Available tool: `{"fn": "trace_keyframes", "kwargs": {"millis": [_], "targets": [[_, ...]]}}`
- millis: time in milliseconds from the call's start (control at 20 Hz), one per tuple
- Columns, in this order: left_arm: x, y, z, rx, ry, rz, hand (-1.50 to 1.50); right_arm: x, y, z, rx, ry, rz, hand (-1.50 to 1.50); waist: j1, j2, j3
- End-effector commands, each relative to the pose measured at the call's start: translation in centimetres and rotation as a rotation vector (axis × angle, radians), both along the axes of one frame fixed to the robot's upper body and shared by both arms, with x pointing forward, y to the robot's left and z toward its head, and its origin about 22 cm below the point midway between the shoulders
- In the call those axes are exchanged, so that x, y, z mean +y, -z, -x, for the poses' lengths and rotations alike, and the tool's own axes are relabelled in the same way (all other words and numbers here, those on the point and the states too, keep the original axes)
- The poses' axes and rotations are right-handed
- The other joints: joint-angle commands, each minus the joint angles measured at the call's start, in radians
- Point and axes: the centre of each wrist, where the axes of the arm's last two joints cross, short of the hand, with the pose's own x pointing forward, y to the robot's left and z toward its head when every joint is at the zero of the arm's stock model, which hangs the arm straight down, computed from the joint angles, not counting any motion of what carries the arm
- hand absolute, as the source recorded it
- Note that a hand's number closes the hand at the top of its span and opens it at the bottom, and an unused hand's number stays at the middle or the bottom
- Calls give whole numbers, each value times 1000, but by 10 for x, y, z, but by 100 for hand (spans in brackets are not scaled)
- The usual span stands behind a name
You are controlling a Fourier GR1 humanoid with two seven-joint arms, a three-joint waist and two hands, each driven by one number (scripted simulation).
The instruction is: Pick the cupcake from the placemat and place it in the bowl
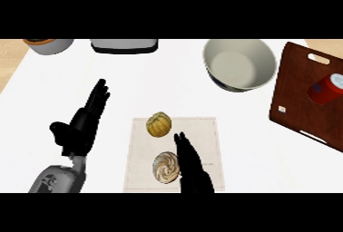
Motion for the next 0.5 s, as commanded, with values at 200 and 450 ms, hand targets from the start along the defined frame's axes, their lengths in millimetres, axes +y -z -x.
{"fn": "trace_keyframes", "kwargs": {"millis": [200, 450], "targets": [[-12, 16, -7, 4, 5, 0, 0, 6, 9, 25, -15, 8, -120, -150, -4, 0, 0], [-2, -3, 7, 1, 4, -8, 0, 1, 15, 2, 31, 10, -160, -150, 2, 0, 0]]}}
